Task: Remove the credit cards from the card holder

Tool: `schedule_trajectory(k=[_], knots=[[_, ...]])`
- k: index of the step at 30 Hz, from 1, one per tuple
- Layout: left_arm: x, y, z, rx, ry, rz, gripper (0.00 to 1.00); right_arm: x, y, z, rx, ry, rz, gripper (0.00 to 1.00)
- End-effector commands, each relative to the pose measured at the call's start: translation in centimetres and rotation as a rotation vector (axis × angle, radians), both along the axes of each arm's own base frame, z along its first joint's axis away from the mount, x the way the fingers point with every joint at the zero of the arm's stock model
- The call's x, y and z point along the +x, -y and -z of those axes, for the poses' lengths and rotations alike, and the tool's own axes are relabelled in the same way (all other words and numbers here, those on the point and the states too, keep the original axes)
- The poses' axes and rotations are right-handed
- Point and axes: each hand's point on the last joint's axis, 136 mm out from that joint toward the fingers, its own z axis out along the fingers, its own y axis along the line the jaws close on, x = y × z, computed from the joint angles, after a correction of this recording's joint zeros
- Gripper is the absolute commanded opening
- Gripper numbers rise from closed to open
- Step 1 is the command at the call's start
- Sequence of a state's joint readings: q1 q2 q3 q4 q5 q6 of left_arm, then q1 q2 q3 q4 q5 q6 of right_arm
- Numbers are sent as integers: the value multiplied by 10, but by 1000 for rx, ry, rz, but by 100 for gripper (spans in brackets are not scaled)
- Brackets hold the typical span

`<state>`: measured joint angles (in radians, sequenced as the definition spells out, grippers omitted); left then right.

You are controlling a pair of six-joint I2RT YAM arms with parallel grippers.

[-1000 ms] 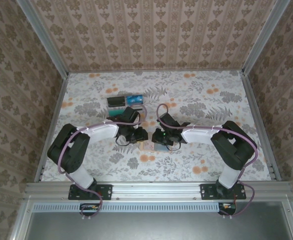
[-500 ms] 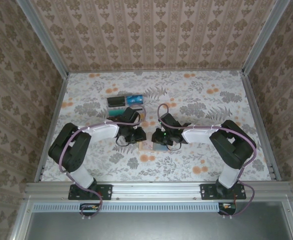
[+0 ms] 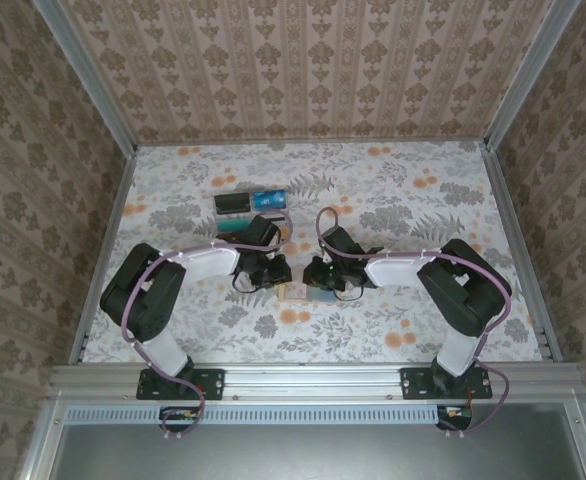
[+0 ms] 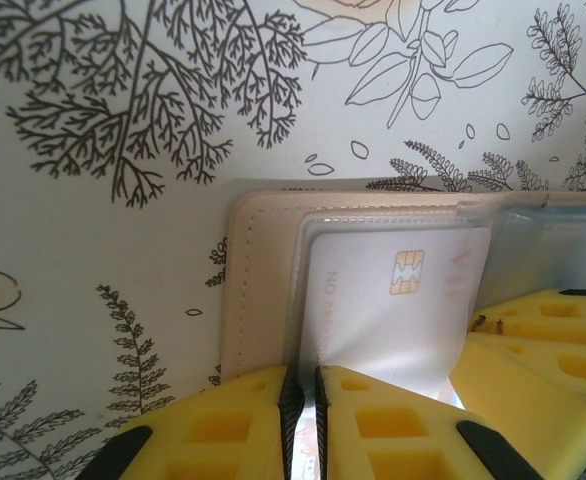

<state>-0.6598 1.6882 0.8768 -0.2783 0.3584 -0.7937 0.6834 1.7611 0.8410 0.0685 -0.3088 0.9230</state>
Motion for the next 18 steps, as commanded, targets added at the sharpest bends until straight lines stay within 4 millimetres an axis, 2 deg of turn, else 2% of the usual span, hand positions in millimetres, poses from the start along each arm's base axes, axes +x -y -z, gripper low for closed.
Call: schedule_trajectory(k=[1,7,14,18], knots=[[-16,-12,23,66,-77,-6,16,-2,-6,-7,50,12,-27,19],[-17,-14,27,79,-83,-7,16,-2,0,-5,35,5,-13,19],[-19,-15,29,81,-92,-1,15,-6,-14,0,106,-40,-53,19],[-19,-16,30,87,-92,-4,15,-5,-10,1,107,-38,-41,14]])
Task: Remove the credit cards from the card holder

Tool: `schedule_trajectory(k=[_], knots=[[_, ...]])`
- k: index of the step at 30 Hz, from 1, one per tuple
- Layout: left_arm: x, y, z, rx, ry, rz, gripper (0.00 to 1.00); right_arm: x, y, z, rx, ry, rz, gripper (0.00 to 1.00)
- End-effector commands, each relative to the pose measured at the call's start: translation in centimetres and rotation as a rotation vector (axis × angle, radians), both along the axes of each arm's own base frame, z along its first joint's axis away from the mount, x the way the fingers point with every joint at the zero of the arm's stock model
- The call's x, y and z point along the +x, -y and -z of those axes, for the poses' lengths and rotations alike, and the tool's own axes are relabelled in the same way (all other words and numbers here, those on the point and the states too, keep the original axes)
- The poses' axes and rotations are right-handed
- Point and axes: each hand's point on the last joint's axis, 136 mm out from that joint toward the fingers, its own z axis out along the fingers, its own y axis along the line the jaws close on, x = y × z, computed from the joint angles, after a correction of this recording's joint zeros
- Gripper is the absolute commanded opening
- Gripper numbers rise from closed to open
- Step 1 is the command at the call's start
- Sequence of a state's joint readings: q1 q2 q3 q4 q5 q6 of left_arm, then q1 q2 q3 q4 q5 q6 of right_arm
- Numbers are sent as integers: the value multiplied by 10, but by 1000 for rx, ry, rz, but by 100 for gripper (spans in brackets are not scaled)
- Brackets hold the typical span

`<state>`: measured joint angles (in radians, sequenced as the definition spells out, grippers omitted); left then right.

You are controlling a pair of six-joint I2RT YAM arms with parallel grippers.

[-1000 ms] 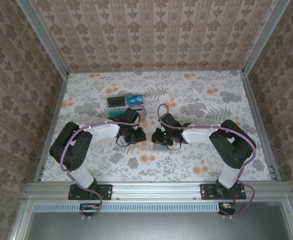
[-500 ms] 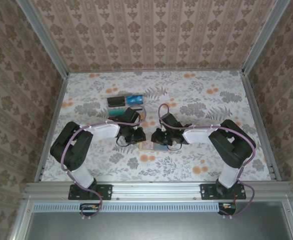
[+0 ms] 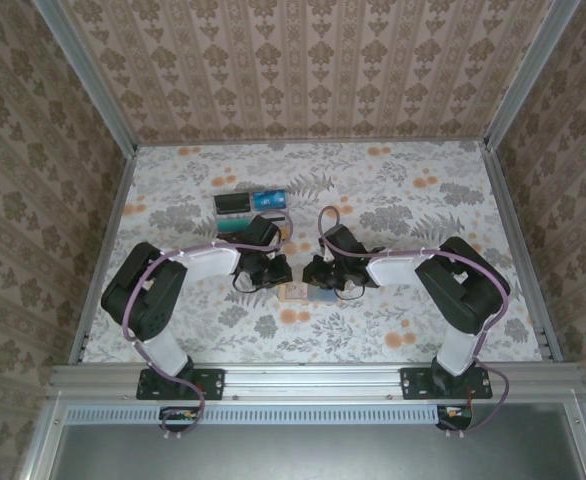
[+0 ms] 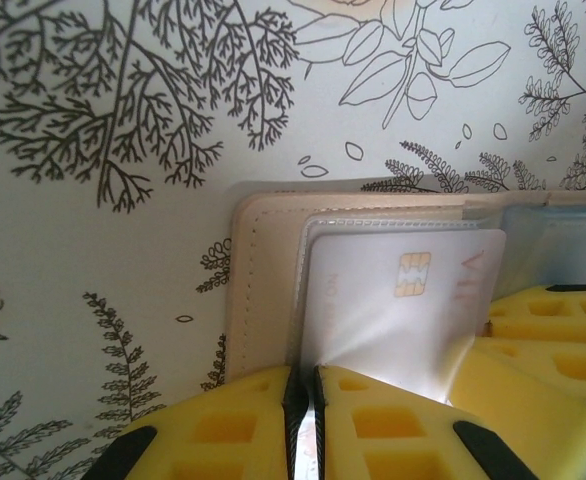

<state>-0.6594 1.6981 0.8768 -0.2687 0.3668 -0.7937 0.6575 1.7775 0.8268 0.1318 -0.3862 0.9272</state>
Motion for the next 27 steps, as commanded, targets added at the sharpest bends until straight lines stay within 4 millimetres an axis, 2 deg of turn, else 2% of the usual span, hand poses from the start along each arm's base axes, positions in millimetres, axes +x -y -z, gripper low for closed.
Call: schedule_trajectory(k=[1,9,13,19,24,27], knots=[[-20,-19,29,97,-89,-7,15,-6,-4,3,35,-19,-18,14],[-19,-25,30,107,-88,-18,17,-6,12,2,16,-13,5,4],[-17,-29,28,119,-77,-19,21,-8,23,6,-17,-21,23,3],[-21,-32,31,126,-87,-19,22,-16,35,13,-46,-45,39,2],[-18,-27,26,98,-74,-7,22,-19,46,9,-62,-28,59,1],[-12,-17,16,41,-35,20,24,-18,54,-2,-68,12,64,0]])
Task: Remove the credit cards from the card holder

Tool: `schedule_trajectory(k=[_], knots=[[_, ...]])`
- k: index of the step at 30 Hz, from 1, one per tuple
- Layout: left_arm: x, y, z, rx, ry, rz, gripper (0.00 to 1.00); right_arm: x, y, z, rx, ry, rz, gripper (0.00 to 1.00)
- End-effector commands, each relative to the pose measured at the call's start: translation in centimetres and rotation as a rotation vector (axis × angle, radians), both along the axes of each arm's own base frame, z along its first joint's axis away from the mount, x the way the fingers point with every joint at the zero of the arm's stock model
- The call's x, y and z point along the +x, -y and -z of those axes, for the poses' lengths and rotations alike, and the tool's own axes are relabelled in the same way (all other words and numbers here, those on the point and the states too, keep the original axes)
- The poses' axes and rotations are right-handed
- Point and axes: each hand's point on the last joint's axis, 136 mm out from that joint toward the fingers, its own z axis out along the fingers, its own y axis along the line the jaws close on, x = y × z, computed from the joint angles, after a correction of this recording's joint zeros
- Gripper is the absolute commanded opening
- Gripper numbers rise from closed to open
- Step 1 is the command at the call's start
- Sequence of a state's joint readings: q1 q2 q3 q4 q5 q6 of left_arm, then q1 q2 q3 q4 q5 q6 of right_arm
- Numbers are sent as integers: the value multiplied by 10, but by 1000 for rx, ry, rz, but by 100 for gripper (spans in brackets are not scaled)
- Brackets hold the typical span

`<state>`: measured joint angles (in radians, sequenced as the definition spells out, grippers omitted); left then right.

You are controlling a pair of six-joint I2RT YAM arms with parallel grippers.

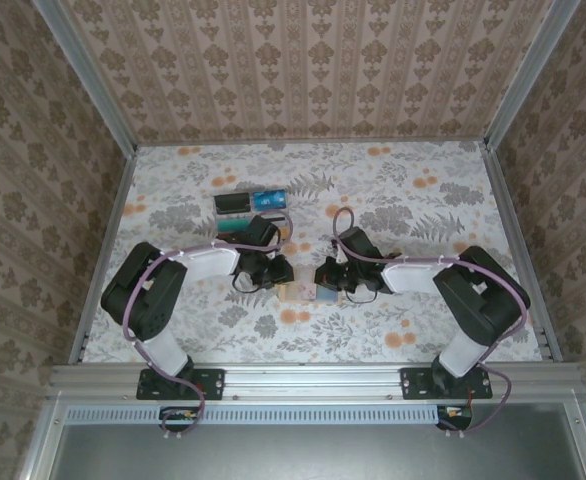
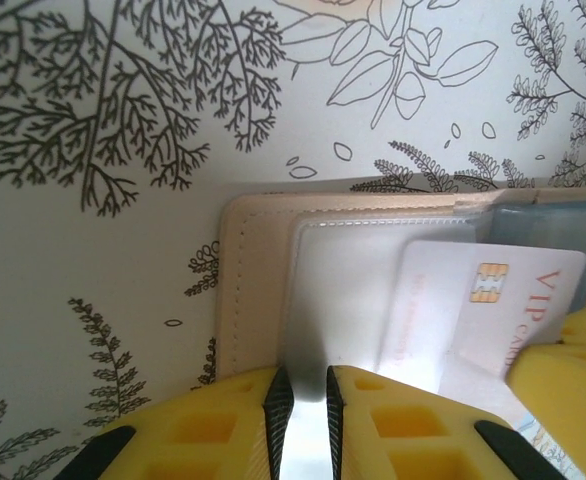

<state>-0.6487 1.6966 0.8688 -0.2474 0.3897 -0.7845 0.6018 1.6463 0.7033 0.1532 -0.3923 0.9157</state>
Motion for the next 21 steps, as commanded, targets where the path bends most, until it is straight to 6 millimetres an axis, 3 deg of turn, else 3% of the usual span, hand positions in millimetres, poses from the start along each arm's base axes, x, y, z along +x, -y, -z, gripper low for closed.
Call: schedule_trajectory(k=[1,6,10,15,21], knots=[[-11,-14,12,47,-23,27,25,-9,26,4,-91,4,23,0],[5,10,-27,-69,70,89,32,-2,38,-30,-86,121,21,0],[17,30,-69,-237,146,128,49,5,40,-69,-9,224,9,0],[31,34,-118,-411,226,138,74,19,40,-114,149,305,29,0],[38,38,-158,-618,256,81,85,37,38,-169,371,394,95,0]])
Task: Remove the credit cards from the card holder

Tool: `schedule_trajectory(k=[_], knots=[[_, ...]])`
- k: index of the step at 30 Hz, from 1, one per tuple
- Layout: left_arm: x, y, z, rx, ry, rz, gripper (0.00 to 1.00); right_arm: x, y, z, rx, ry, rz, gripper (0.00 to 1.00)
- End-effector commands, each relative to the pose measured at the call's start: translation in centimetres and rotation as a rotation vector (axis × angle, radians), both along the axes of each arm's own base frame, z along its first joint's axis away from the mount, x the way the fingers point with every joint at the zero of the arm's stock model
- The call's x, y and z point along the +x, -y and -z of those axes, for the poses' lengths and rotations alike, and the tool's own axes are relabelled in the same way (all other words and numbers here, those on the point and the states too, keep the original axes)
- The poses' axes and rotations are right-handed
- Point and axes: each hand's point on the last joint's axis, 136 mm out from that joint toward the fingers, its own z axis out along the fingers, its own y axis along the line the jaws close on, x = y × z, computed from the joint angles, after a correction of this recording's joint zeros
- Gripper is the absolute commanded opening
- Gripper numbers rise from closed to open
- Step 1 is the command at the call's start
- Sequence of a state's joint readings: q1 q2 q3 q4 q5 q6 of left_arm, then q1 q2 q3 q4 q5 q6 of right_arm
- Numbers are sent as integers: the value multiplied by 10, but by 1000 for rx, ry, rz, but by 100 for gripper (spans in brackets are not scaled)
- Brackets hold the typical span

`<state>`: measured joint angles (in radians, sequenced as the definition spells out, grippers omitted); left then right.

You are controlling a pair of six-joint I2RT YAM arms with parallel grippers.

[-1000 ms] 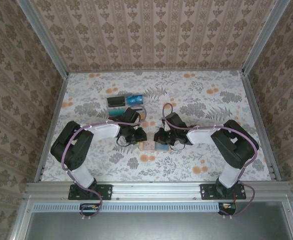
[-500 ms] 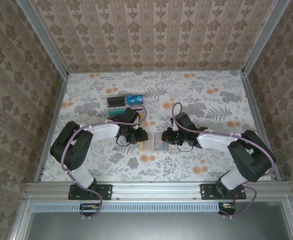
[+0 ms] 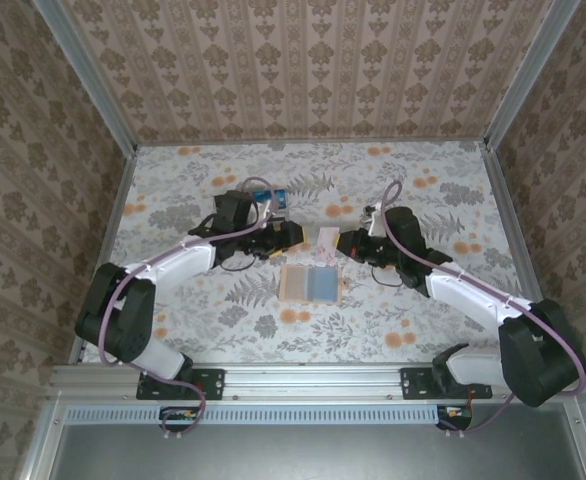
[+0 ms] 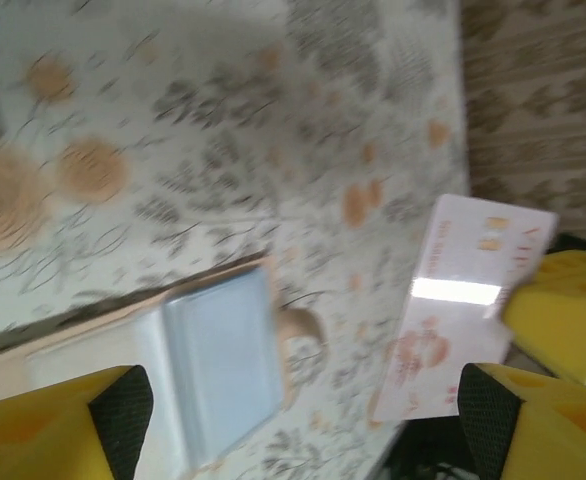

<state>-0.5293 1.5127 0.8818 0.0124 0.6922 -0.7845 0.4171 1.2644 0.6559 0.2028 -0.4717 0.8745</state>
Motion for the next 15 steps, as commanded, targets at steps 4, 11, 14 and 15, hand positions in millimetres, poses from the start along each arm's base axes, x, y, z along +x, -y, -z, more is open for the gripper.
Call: schedule_trajectory(k=[4,11,14,15], knots=[[3,23,-60,-328,-35,28,84,11,-16,-64,267,86,-30,0],[11,35,-91,-467,-30,76,67,23,-25,-86,394,105,-39,0],[9,35,-94,-473,-17,85,54,25,-26,-85,395,97,-39,0],[8,35,-95,-475,-12,88,50,26,-27,-84,395,94,-41,0]])
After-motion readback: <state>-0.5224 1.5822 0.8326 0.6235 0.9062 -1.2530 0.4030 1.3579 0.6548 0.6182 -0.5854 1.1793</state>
